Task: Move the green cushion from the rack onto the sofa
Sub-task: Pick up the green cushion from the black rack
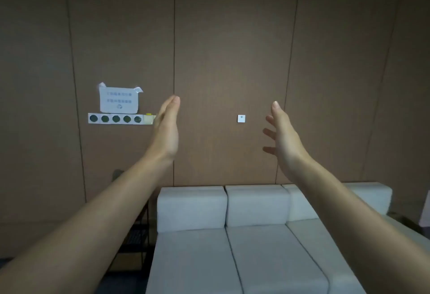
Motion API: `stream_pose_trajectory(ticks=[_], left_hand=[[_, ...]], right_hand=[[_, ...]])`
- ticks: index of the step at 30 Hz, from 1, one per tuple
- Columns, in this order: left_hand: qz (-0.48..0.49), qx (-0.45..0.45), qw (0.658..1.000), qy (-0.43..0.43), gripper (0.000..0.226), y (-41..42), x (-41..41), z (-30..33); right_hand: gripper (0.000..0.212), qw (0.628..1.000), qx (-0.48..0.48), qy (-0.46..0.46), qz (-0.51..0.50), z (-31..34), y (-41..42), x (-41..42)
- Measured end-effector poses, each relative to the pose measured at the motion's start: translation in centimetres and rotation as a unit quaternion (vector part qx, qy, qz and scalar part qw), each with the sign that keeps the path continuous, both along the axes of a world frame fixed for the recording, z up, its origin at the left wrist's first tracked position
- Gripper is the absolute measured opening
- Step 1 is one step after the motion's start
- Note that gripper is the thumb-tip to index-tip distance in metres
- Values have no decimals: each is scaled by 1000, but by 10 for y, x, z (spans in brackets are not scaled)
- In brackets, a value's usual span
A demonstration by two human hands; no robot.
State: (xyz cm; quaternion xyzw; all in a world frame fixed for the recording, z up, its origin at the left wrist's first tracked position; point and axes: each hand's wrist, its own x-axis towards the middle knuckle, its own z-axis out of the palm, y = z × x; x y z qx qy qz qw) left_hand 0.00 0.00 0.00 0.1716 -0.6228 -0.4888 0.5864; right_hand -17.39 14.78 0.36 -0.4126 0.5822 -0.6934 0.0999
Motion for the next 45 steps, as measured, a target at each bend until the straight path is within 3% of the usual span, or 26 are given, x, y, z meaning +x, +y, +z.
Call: stream_pose_trajectory(ticks=[5,8,17,25,33,41,45], left_hand=[[-6,39,999,13,52,-38,27,-31],[4,56,998,13,47,-69,41,-47],[59,87,994,-27,65,-210,56,-105],[97,141,984,-55,65,-379,43,-136],[111,192,974,-52,59,-545,42,-165],[88,222,967,-84,72,-729,48,-220],[75,229,965,-102,61,-821,47,-245]], right_hand=[[80,999,31,-19,29,-30,-55,29],[74,998,33,-33,45,-46,-95,40],[83,990,73,-63,106,-98,-253,47],[94,983,93,-75,137,-134,-444,23],[71,971,129,-130,152,-171,-626,8],[94,965,159,-156,136,-226,-802,11],[82,959,179,-194,104,-257,-884,13]])
